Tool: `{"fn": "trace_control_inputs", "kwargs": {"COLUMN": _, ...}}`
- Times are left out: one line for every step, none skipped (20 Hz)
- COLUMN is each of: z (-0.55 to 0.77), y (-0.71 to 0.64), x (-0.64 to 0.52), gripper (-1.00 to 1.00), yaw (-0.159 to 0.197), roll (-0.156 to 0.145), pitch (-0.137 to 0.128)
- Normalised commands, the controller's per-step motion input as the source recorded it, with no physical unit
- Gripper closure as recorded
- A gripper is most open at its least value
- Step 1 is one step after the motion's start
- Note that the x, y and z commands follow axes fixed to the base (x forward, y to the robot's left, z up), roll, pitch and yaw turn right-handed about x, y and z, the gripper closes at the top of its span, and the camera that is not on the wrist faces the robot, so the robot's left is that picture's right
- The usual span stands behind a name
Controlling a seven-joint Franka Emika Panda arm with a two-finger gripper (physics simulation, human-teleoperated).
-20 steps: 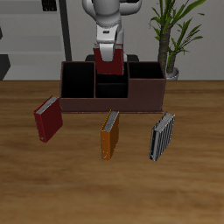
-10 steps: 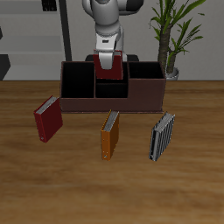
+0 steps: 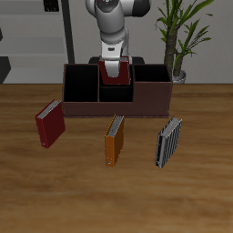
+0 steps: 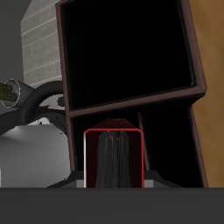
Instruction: Place the left red book into the back desk caddy's back compartment
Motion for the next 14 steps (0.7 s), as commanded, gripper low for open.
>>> {"fn": "trace_control_inputs", "kwargs": {"z": -0.16, "y": 0.1, "x": -0.05, "gripper": 1.0, "yaw": 0.025, "roll": 0.023, "pitch": 0.057}}
{"fn": "trace_control_inputs", "kwargs": {"z": -0.14, "y": 0.11, "x": -0.07, "gripper": 1.0, "yaw": 0.032, "roll": 0.048, "pitch": 0.004}}
{"fn": "trace_control_inputs", "kwargs": {"z": -0.21, "y": 0.1, "x": -0.02, "gripper": 1.0, "yaw": 0.008, "roll": 0.037, "pitch": 0.057}}
{"fn": "trace_control_inputs", "kwargs": {"z": -0.23, "y": 0.09, "x": -0.03, "gripper": 1.0, "yaw": 0.028, "roll": 0.022, "pitch": 0.038}}
{"fn": "trace_control_inputs", "kwargs": {"z": -0.25, "y": 0.12, "x": -0.05, "gripper": 1.0, "yaw": 0.032, "roll": 0.029, "pitch": 0.034}}
{"fn": "trace_control_inputs", "kwargs": {"z": -0.27, "y": 0.03, "x": -0.01, "gripper": 1.0, "yaw": -0.011, "roll": -0.009, "pitch": 0.098}}
{"fn": "trace_control_inputs", "kwargs": {"z": -0.21, "y": 0.08, "x": -0.08, "gripper": 1.0, "yaw": 0.036, "roll": 0.02, "pitch": 0.023}}
{"fn": "trace_control_inputs", "kwargs": {"z": -0.2, "y": 0.07, "x": -0.07, "gripper": 1.0, "yaw": 0.037, "roll": 0.035, "pitch": 0.035}}
{"fn": "trace_control_inputs", "kwargs": {"z": -0.15, "y": 0.02, "x": -0.07, "gripper": 1.0, "yaw": 0.004, "roll": 0.006, "pitch": 0.04}}
{"fn": "trace_control_inputs", "kwargs": {"z": -0.24, "y": 0.06, "x": 0.07, "gripper": 1.0, "yaw": -0.024, "roll": -0.022, "pitch": 0.08}}
{"fn": "trace_control_inputs", "kwargs": {"z": -0.23, "y": -0.08, "x": -0.25, "gripper": 1.0, "yaw": 0.07, "roll": 0.013, "pitch": 0.021}}
{"fn": "trace_control_inputs", "kwargs": {"z": -0.29, "y": 0.02, "x": 0.02, "gripper": 1.0, "yaw": 0.008, "roll": -0.005, "pitch": 0.09}}
{"fn": "trace_control_inputs", "kwargs": {"z": -0.27, "y": -0.04, "x": -0.08, "gripper": 1.0, "yaw": 0.017, "roll": -0.012, "pitch": 0.07}}
{"fn": "trace_control_inputs", "kwargs": {"z": -0.24, "y": -0.09, "x": -0.35, "gripper": 1.0, "yaw": 0.055, "roll": 0.018, "pitch": 0.018}}
